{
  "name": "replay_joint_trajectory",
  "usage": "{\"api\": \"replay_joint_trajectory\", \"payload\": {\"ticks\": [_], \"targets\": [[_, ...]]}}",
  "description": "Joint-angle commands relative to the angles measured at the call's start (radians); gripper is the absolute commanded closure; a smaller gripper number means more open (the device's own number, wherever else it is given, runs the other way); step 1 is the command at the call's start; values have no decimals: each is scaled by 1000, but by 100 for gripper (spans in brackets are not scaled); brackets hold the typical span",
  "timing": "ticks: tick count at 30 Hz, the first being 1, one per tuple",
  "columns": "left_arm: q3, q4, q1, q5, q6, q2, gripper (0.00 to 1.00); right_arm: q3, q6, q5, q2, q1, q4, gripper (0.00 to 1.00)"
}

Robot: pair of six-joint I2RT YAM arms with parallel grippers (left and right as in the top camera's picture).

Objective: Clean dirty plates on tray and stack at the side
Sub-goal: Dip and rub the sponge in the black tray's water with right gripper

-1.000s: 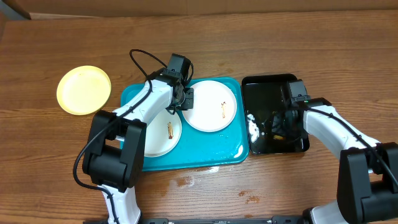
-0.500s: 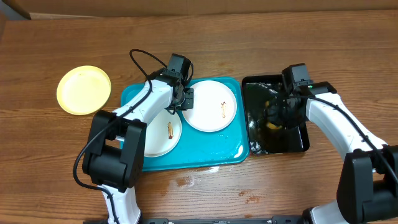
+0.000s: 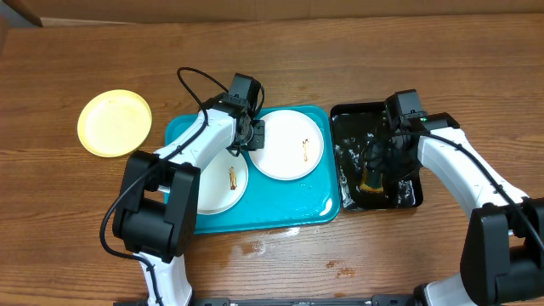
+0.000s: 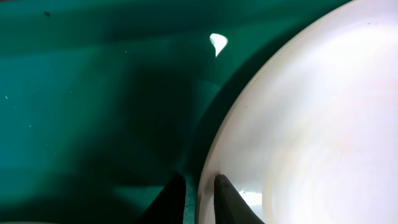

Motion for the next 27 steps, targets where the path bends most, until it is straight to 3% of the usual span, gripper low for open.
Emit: {"api": "replay_joint_trajectory", "payload": {"ticks": [1,13,15,17,20,22,27], "targets": [[-5,1,-6,-13,-7,19,81,-17,0,47,14,3,38,41],[-5,3,-6,-13,-7,19,80,-166,1,-40,40,4,251,47],[-5,3,-6,-13,-7,19,80,-183,1,-32,40,4,278,53],[-5,3,-6,-13,-6,19,80,-189,1,-5,40,4,289,74],[-5,2,-6,-14,-6,19,80,-160,0,5,33,3,261,92],[-5,3,-6,-14,-7,19,80,-100,1,-3,17,3,190,96],[-5,3,-6,-13,-6,19,83,72,1,-7,-39,3,-44,96]]}}
